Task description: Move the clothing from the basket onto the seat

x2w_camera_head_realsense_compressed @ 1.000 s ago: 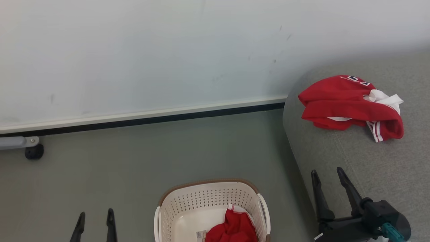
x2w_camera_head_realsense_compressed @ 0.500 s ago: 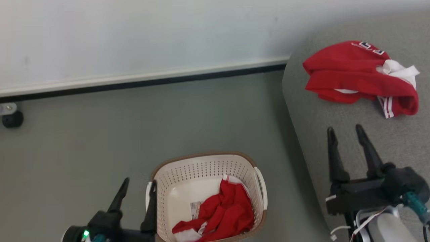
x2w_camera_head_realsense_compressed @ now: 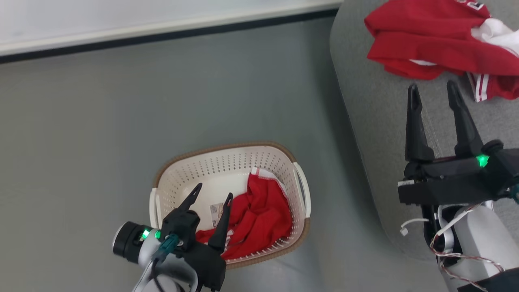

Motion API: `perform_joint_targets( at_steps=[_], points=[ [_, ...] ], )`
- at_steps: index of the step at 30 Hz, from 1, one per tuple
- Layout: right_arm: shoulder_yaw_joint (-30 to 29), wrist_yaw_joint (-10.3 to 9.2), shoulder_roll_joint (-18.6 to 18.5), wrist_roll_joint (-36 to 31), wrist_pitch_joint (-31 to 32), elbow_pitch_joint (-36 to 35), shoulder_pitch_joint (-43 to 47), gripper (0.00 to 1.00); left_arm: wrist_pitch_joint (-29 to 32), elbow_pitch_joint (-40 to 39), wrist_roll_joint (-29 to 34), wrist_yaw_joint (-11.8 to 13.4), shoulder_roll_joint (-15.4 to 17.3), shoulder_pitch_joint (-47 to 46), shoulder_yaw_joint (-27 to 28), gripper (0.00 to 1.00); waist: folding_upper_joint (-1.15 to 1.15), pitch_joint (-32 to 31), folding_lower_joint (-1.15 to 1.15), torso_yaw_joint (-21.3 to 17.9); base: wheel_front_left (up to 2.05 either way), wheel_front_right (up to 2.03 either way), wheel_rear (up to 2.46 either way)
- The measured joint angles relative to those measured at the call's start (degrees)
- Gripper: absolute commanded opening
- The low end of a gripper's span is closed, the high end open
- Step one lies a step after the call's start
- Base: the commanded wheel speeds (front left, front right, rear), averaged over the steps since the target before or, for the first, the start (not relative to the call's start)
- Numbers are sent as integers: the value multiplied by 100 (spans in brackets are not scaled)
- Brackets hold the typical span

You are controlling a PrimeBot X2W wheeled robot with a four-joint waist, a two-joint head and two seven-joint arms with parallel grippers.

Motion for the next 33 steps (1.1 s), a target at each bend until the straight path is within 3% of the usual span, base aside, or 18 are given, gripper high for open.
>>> perform_joint_targets(
  at_steps=[21, 33],
  points=[
    [4, 9, 144, -45, 38, -370, -1399, 100, 543, 1427, 364, -417, -65, -1586, -433, 100, 0, 1887, -1, -490, 0, 0, 0],
    [-26, 18, 220, -78, -65, -267, -1827, 100, 498, 2024, 483, -568, -37, -2152, -620, 100, 1, 2825, 0, -668, 0, 0, 0]
  ],
)
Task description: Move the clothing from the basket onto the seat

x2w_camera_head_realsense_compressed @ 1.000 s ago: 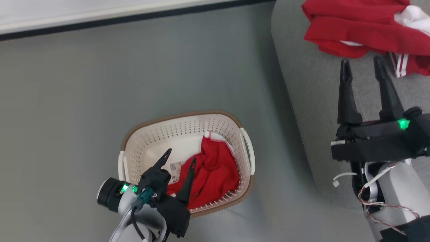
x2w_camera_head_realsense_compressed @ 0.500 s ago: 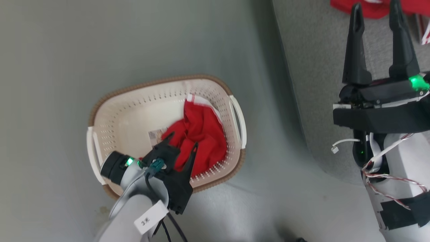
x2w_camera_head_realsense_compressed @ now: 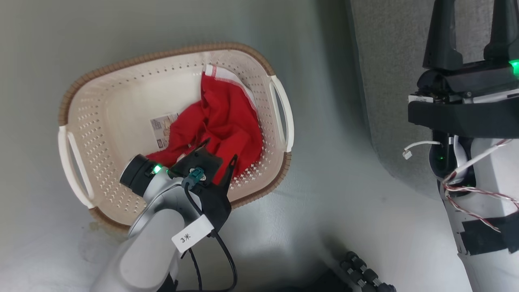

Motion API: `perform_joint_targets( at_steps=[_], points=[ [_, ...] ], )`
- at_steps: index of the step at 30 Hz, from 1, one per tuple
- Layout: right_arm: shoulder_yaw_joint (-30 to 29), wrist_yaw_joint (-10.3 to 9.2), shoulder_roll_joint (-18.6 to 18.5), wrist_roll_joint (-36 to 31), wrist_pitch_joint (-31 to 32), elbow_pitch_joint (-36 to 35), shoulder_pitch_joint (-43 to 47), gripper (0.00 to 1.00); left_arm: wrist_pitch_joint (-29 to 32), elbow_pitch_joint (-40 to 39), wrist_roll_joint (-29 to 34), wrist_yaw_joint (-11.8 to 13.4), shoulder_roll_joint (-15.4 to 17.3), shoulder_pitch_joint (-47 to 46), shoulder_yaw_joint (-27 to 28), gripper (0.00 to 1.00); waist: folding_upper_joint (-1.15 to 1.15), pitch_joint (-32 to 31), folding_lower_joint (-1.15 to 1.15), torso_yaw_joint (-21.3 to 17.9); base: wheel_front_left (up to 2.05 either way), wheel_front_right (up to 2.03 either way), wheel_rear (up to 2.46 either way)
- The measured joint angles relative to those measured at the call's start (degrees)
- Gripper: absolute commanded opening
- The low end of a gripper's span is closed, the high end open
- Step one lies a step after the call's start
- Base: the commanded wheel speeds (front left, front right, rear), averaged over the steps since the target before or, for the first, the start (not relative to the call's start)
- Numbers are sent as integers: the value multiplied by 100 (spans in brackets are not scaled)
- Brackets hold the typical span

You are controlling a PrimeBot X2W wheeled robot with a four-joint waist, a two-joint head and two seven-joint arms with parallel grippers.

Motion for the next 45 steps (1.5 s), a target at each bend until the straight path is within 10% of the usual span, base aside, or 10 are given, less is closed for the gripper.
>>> perform_joint_targets(
  at_steps=[32, 36, 40, 45],
  points=[
    [323, 193, 299, -85, -157, 263, -382, 100, -168, 1340, 52, -141, 148, -694, -48, 100, -2, 615, -2, -471, 0, 0, 0],
    [323, 194, 307, -126, -158, 286, -408, 100, -216, 1478, 53, -141, 143, -781, -54, 30, -2, 631, -1, -489, 0, 0, 0],
    [315, 196, 309, -163, -180, 321, -408, 100, -269, 1567, 54, -141, 127, -884, -64, 1, -2, 626, -2, -489, 0, 0, 0],
    [280, 194, 307, -183, -200, 413, -408, 100, -427, 1686, 60, -142, 67, -926, -112, 0, -2, 560, -2, -441, 0, 0, 0]
  ],
)
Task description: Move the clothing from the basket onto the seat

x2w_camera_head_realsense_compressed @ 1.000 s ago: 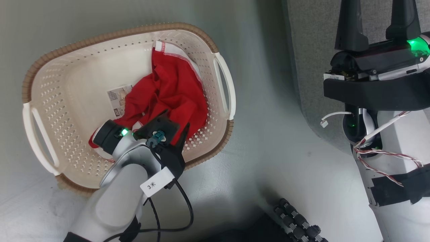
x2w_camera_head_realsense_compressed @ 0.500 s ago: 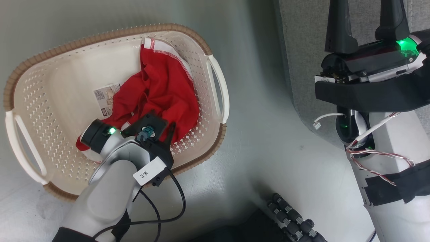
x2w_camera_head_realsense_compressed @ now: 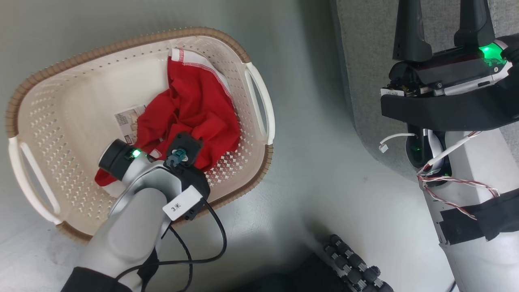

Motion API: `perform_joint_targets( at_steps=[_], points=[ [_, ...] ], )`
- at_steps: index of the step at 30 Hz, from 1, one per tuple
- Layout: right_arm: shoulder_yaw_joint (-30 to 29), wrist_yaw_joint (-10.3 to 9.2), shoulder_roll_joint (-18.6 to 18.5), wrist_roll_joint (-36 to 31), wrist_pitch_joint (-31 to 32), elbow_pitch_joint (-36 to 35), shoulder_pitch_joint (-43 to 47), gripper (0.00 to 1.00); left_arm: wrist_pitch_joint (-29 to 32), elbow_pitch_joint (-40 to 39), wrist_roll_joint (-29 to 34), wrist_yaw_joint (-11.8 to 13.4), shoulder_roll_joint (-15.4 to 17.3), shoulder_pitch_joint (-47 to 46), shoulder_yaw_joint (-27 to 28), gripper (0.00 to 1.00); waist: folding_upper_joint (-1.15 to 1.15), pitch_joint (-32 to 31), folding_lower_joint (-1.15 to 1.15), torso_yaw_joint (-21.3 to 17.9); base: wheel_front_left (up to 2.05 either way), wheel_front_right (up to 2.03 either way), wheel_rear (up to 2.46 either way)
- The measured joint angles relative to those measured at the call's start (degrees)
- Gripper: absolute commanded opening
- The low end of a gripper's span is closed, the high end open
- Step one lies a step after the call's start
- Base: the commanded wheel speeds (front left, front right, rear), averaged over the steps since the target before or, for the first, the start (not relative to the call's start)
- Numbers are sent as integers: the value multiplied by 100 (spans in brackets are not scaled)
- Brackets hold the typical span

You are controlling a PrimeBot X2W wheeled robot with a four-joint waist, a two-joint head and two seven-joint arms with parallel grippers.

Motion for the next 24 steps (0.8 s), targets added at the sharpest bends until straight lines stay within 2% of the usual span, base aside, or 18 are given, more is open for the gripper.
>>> perform_joint_targets(
  at_steps=[12, 24],
  points=[
    [-41, 56, -70, -93, -1, 288, 44, 100, -611, 73, -30, -3, -209, -87, -56, 0, 0, -371, 0, 240, 0, 0, 0],
    [-153, 103, -274, -133, -1, 783, 447, 100, -1203, -34, -274, -46, -326, -84, -63, 0, 0, -1126, 0, 665, 0, 0, 0]
  ],
)
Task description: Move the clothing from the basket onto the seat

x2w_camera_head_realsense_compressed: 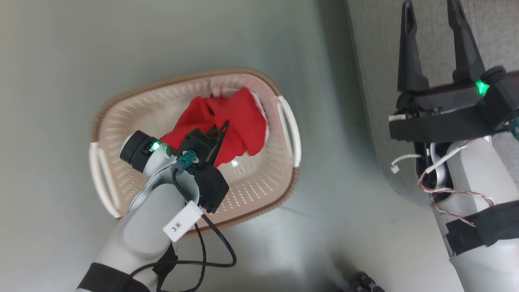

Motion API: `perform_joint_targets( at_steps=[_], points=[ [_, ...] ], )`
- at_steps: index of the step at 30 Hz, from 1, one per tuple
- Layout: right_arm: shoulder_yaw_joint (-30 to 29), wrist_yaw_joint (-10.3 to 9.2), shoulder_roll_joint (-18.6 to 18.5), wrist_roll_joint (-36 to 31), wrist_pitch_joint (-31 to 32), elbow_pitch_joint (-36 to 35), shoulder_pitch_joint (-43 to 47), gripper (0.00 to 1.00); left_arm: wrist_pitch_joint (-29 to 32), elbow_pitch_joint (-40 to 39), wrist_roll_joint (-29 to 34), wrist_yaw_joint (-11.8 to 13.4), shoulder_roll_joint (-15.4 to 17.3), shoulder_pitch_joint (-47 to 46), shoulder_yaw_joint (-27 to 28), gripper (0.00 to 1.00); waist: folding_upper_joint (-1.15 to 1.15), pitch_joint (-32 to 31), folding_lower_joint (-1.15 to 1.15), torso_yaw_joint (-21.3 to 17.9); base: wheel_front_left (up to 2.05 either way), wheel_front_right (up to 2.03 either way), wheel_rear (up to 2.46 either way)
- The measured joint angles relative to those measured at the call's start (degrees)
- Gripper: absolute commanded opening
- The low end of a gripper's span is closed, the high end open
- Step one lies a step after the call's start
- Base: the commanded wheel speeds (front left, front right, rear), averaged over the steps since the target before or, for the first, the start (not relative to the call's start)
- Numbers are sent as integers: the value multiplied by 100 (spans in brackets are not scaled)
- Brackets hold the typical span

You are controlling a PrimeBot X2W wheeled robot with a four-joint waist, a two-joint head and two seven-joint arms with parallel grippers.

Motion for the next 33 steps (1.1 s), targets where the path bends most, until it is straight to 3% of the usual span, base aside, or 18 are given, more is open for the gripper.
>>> perform_joint_targets(
  at_steps=[19, 33],
  points=[
    [-46, 97, -33, 4, 1, 726, 682, 100, -100, -917, -510, -11, -67, -12, 215, 0, 0, -1643, 0, 879, 0, 0, 0],
    [94, 202, 76, 38, 1, 1146, 1337, 100, -101, -1392, -547, -55, 141, 264, 245, 0, -1, -2894, 0, 1138, 0, 0, 0]
  ],
)
